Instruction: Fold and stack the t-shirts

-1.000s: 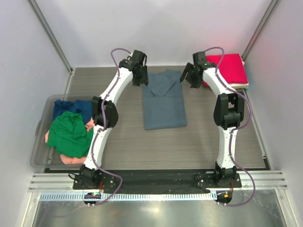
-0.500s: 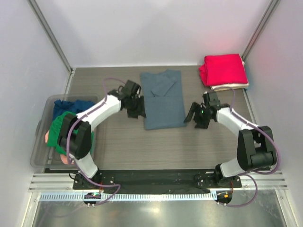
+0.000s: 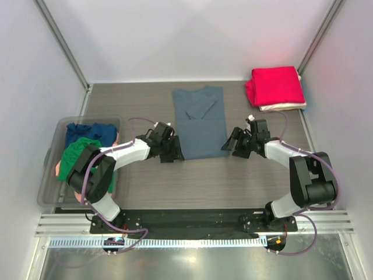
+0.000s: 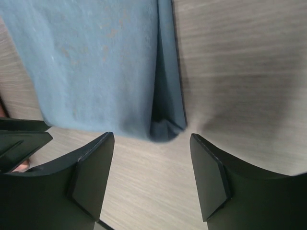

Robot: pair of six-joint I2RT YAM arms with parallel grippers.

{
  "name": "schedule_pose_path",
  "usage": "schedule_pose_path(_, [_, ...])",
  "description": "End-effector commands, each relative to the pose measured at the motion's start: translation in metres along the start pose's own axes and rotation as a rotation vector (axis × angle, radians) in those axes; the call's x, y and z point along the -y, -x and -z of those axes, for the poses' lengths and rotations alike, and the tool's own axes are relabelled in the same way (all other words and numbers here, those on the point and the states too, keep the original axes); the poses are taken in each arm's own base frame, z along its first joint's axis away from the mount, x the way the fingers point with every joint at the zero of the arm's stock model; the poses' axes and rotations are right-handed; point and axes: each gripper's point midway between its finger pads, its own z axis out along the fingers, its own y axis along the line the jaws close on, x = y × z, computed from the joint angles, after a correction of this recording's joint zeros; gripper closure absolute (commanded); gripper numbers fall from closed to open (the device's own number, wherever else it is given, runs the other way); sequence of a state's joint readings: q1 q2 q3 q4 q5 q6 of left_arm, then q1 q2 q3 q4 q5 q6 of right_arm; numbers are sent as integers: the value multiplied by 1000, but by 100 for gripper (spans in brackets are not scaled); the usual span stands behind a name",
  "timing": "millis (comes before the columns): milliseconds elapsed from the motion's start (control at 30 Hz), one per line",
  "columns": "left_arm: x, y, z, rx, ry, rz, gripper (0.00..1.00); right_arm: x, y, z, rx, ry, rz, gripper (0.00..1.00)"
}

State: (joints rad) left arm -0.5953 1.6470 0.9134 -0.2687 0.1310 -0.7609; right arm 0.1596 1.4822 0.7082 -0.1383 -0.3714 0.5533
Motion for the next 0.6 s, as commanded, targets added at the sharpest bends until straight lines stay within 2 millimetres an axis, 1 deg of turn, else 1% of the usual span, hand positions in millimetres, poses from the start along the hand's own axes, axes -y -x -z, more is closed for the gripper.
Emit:
schedule_pose_path(0, [16, 24, 6, 108, -61, 1, 45, -7, 10, -15, 26, 60, 0, 31])
schedule_pose_path(33, [15, 24, 3, 107, -57, 3, 44, -5, 9, -17, 21, 59, -6, 34])
schedule_pose_path(67, [16, 25, 2, 108, -60, 1, 44, -3, 7, -20, 12, 51, -6, 40])
schedule_pose_path(100, [15, 25, 1, 114, -54, 10, 44, 0, 4, -22, 5, 42, -9, 59])
schedule_pose_path(133, [13, 24, 1, 114, -55, 17, 43, 4, 2, -23, -3, 36, -13, 65])
schedule_pose_path(167, [14, 24, 1, 122, -57, 19, 42, 5, 0, -23, -4, 33, -10, 70])
schedule_pose_path(200, [12, 25, 1, 131, -51, 23, 41, 8, -4, -22, -11, 27, -13, 78])
schedule_pose_path(233, [7, 22, 0, 129, -40, 28, 41, 8, -5, -21, -6, 25, -12, 80])
schedule_pose_path(267, [7, 24, 1, 146, -44, 26, 41, 10, -7, -20, -9, 23, -12, 80])
schedule_pose_path(300, [4, 24, 0, 153, -35, 31, 40, 12, -10, -21, -16, 18, -12, 85])
schedule_pose_path(333, [1, 21, -2, 148, -29, 34, 41, 13, -12, -21, -19, 18, -12, 88])
schedule_pose_path(400, [2, 20, -7, 148, -43, 39, 43, 15, -15, -23, -31, 15, -14, 93])
schedule_pose_path(533, [1, 20, -15, 152, -44, 59, 47, 17, -18, -25, -47, 14, -18, 96])
schedule_pose_path(567, [3, 22, -17, 162, -53, 66, 48, 17, -18, -25, -46, 15, -17, 96])
